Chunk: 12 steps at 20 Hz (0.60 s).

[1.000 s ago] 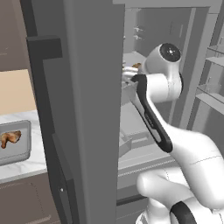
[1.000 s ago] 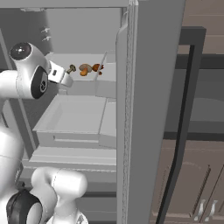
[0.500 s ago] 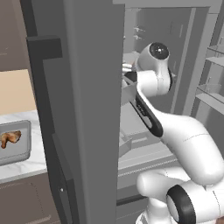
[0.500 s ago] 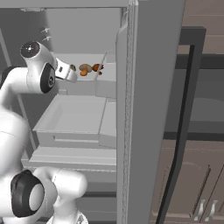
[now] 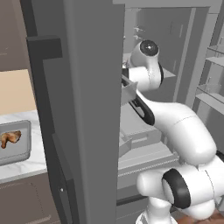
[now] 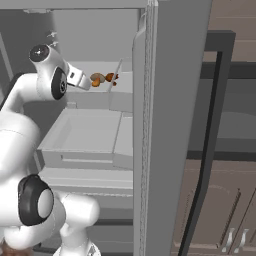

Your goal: Place one mushroom and one chicken drumstick in each tupperware on the nearby counter, to pack two identical lunches.

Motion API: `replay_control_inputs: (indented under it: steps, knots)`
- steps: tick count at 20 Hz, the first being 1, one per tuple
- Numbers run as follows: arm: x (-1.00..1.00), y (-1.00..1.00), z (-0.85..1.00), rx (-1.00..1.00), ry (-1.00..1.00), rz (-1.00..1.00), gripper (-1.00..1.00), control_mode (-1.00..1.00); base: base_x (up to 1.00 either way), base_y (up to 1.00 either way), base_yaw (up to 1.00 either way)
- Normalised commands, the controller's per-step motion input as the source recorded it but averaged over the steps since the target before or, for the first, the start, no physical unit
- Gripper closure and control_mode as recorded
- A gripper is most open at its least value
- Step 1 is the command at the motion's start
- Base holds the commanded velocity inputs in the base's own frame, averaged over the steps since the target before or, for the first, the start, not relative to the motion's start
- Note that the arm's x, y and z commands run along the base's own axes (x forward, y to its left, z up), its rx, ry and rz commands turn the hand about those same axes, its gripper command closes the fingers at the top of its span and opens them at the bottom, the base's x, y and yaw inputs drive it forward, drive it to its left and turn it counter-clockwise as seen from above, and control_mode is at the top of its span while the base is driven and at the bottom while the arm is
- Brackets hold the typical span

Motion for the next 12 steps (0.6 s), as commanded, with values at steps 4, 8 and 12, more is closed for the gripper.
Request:
replay_control_inputs:
  steps: [4, 8, 12]
  knots:
    - [0.35, 0.06, 0.0, 0.0, 0.0, -0.03, -1.0, -1.0, 0.0, 0.0, 0.0]
    - [0.36, 0.01, 0.0, 0.0, 0.0, -0.02, -1.0, -1.0, 0.0, 0.0, 0.0]
    - [0.35, 0.0, 0.0, 0.0, 0.0, -0.02, -1.0, -1.0, 0.0, 0.0, 0.0]
